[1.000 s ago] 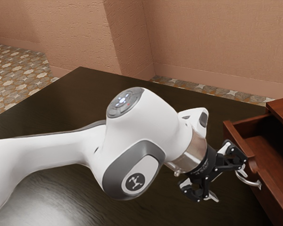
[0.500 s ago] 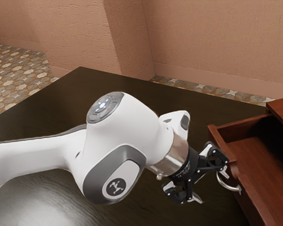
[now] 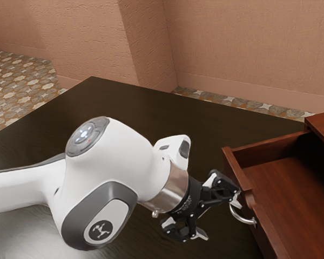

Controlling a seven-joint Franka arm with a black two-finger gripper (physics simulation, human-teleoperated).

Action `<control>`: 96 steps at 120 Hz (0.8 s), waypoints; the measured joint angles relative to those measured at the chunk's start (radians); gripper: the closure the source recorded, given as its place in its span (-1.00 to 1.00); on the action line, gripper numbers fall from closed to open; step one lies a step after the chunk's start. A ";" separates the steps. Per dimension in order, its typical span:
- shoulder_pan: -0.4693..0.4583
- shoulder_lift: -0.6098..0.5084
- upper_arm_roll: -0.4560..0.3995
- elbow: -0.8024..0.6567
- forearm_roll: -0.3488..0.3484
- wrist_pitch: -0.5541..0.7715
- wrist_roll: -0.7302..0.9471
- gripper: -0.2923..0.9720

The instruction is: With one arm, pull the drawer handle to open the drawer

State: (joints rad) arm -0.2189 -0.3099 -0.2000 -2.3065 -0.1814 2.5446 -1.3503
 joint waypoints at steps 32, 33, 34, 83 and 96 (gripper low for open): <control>-0.006 -0.001 0.002 -0.008 0.021 0.033 -0.008 -0.44; -0.005 0.000 0.002 -0.008 0.020 0.035 -0.008 -0.44; -0.005 0.001 0.001 -0.007 0.020 0.037 -0.009 -0.44; 0.006 -0.013 0.049 0.169 -0.008 -0.062 -0.012 -0.49; 0.014 0.124 0.152 0.445 0.002 -0.299 -0.014 -0.49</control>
State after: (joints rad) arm -0.2053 -0.1860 -0.0476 -1.8611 -0.1791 2.2457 -1.3640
